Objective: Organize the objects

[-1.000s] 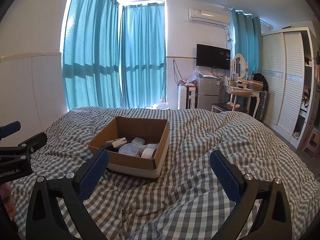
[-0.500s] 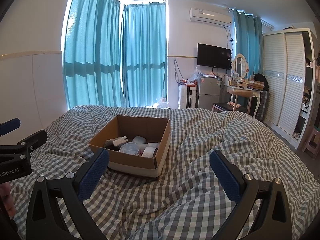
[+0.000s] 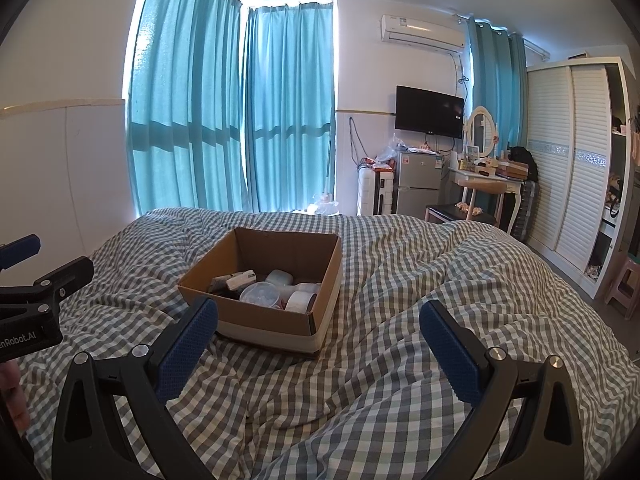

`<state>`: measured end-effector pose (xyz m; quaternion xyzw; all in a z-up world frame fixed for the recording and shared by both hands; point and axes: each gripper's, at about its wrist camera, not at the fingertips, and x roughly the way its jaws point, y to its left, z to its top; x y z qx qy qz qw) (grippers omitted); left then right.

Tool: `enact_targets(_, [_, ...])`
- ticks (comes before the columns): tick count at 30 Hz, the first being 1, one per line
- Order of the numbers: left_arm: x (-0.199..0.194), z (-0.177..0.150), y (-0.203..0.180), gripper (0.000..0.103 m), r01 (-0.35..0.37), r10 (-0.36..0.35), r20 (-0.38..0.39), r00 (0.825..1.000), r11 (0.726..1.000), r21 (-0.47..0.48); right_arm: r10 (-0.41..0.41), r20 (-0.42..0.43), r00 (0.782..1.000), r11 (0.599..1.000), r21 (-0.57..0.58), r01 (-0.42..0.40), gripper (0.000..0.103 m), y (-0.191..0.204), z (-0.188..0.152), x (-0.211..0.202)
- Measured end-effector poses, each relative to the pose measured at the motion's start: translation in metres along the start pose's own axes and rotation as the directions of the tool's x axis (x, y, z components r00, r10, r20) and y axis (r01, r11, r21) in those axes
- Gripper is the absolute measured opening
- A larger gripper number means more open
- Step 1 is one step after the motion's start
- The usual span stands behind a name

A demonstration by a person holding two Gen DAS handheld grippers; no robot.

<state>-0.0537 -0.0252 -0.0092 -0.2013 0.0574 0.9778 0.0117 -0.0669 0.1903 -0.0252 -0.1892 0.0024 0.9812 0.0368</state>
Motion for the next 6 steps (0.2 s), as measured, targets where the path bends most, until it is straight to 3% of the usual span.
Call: enact_targets(6, [0.0008, -0.0022, 0.0004, 0.103, 0.008, -0.009, -0.008, 1.000, 1.000, -0.008, -0.002, -0.006, 1.000, 1.000, -0.005, 0.002, 0.101, 0.0004, -0.0019, 0.0012])
